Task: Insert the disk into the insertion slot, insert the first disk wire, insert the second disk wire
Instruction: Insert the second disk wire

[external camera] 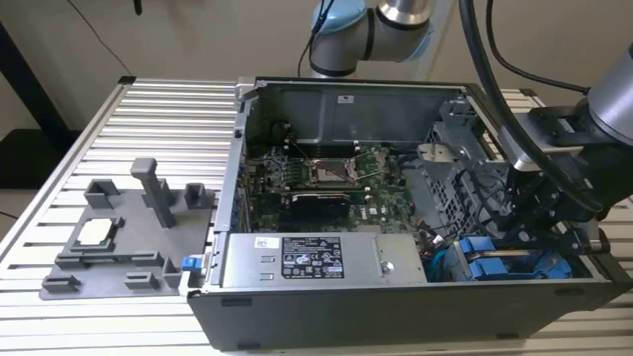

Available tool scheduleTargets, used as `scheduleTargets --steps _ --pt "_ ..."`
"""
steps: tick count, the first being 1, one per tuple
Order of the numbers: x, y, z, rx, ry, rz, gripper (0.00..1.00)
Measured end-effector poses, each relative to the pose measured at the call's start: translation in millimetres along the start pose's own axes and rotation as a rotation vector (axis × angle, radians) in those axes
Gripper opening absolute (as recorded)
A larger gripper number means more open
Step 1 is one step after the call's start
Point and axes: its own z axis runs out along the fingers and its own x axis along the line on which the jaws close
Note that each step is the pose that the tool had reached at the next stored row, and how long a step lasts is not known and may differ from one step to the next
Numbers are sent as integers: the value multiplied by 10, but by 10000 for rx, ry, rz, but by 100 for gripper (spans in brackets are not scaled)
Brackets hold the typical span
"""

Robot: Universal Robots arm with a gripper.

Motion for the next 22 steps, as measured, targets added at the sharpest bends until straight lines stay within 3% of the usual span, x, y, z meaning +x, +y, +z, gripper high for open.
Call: scheduleTargets --steps 11,13,17,20,22 --pt "1 6 1 19 21 160 24" --pt "0 16 -1 28 23 228 16" --pt "-3 43 -28 62 25 348 16" --pt "-7 63 -50 189 50 359 16" --pt "-10 75 -51 438 129 335 16"
